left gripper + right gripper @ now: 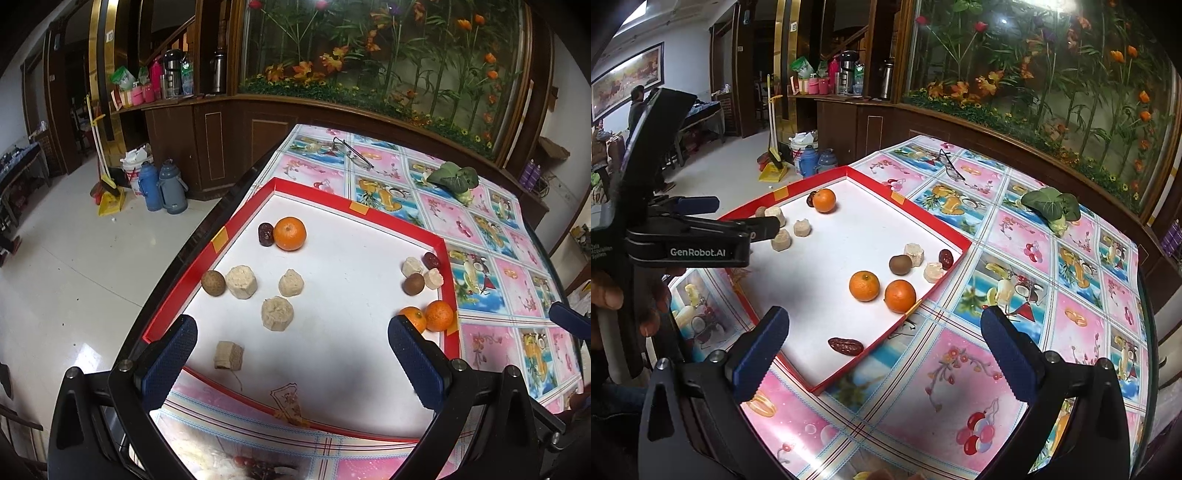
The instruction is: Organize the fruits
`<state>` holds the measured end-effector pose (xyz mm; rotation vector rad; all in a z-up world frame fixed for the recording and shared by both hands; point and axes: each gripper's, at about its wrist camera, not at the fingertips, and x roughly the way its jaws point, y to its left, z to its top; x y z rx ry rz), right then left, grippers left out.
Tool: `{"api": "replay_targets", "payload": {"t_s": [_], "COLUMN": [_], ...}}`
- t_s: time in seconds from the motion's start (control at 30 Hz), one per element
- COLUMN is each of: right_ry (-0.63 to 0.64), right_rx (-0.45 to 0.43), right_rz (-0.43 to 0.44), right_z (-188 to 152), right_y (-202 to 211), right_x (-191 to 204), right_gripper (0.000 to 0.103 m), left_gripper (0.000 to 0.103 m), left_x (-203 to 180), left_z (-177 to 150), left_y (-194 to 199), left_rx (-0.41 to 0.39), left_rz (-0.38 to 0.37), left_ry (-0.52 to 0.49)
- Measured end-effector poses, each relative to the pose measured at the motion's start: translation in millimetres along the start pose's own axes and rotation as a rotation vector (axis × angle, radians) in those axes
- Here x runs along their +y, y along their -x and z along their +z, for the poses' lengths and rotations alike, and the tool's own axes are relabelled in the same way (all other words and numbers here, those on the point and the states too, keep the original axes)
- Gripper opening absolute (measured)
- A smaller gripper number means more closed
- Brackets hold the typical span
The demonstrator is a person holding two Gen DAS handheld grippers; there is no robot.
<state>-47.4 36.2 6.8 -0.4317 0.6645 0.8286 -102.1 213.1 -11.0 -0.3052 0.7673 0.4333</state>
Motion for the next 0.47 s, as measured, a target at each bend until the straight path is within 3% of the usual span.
{"api": "replay_targets", "payload": {"t_s": [0.17, 0.47], "right_ry": [-0.001, 0.001], "right_rx": [0.003, 0.002], "right_rz": [0.002, 0.021], "right_z": [-0.1, -0.2], "right_y": [0.0, -2.0], "right_x": [0.5, 2.7], "right_gripper": [0.103, 0.103], "left_gripper": [0.103, 0.103], "left_x": [1.5, -1.7], "left_z": [1.5, 3.6], "left_y": [5.1, 0.9], "left_rx": [-0.029, -0.025], "left_rz": [0.054, 0.061], "left_ry": [0.026, -0.001]}}
